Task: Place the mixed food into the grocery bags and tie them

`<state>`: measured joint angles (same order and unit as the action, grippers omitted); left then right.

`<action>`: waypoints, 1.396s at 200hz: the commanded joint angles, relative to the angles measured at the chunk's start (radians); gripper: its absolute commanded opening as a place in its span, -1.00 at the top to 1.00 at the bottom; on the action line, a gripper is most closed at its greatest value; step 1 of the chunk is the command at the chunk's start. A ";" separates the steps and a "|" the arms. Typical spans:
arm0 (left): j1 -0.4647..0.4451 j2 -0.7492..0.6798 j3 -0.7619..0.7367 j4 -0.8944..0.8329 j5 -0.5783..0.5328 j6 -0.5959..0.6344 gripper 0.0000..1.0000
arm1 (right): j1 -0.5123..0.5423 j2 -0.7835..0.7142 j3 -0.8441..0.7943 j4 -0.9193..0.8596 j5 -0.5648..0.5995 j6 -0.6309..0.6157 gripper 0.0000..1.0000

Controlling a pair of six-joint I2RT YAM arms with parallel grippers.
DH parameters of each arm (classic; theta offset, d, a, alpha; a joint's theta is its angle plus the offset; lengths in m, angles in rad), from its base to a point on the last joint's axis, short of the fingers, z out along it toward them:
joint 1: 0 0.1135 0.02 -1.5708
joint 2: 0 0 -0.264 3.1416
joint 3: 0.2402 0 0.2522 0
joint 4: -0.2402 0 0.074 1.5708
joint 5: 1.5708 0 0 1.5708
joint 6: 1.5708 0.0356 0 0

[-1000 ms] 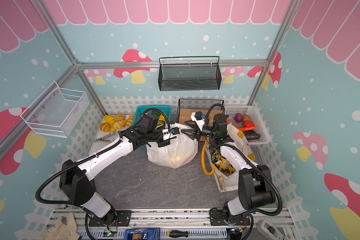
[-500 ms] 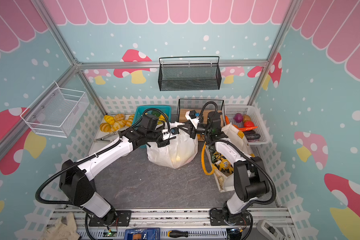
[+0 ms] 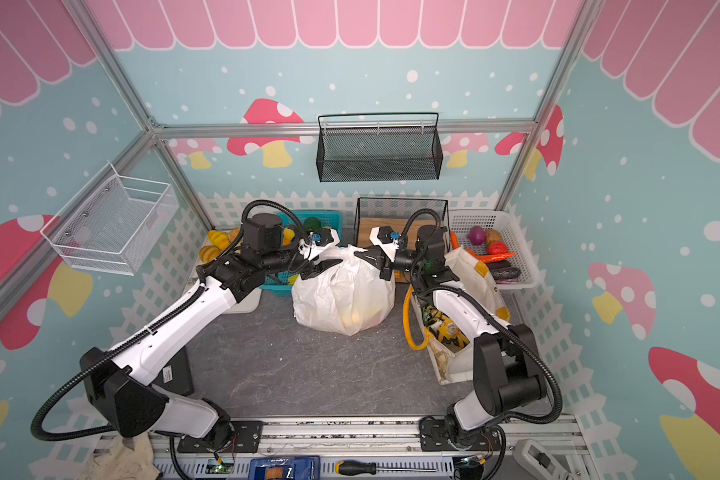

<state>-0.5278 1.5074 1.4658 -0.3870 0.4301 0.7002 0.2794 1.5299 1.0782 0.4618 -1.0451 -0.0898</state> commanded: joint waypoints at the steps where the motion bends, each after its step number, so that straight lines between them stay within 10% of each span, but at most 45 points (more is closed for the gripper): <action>1: 0.001 0.082 0.081 -0.107 -0.012 0.048 -0.21 | 0.009 -0.032 -0.018 0.034 -0.018 -0.028 0.99; 47: -0.001 0.172 0.184 -0.203 0.042 0.069 -0.12 | 0.020 -0.040 -0.022 0.043 0.000 -0.020 0.99; 74: 0.001 0.178 0.193 -0.236 0.001 0.116 0.40 | 0.019 -0.061 -0.037 0.026 0.030 -0.051 0.91; 102: -0.001 0.163 0.179 -0.251 0.009 0.204 0.87 | 0.019 -0.072 -0.037 -0.016 0.058 -0.120 0.48; 162: -0.001 0.139 0.183 -0.274 0.065 0.307 0.93 | 0.023 -0.019 0.010 -0.098 0.013 -0.228 -0.01; 213: -0.001 0.139 0.192 -0.281 0.084 0.317 0.93 | 0.047 0.037 0.056 -0.149 0.007 -0.278 -0.01; 279: 0.000 0.146 0.208 -0.289 0.078 0.307 0.87 | 0.072 0.096 0.098 -0.168 0.012 -0.295 0.61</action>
<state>-0.5259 1.6772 1.6341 -0.6605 0.4782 0.9916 0.3305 1.6054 1.1515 0.3103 -1.0214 -0.3470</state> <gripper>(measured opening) 0.048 0.256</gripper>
